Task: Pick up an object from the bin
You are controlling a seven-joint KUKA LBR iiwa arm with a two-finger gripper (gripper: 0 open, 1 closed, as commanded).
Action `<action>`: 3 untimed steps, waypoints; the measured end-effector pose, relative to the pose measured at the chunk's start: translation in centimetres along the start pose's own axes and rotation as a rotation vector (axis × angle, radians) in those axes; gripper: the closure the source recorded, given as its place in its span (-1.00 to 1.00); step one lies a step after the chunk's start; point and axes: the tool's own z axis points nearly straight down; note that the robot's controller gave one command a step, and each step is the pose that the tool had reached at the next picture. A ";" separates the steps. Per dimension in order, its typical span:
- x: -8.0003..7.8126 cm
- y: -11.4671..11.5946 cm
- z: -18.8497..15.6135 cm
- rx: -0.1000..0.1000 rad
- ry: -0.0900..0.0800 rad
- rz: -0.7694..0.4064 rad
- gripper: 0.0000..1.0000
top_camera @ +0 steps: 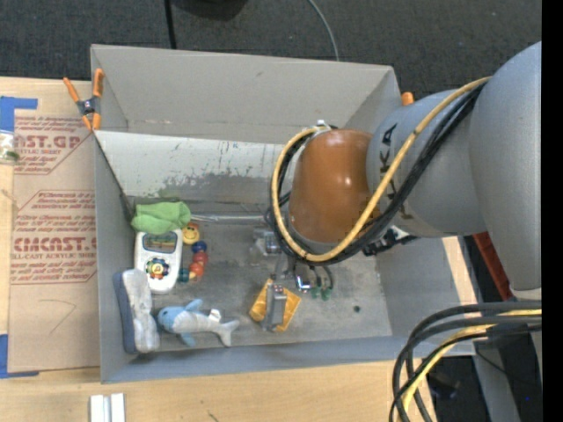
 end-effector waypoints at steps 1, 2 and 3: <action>-0.2 0.0 -0.4 -0.001 -0.007 0.001 -1.00; 0.9 -2.2 2.2 -0.001 -0.008 -0.043 -1.00; 0.3 -3.5 5.5 0.000 -0.008 -0.295 1.00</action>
Offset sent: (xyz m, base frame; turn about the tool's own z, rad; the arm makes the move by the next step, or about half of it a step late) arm -0.0211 -0.0469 -0.0474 -0.0752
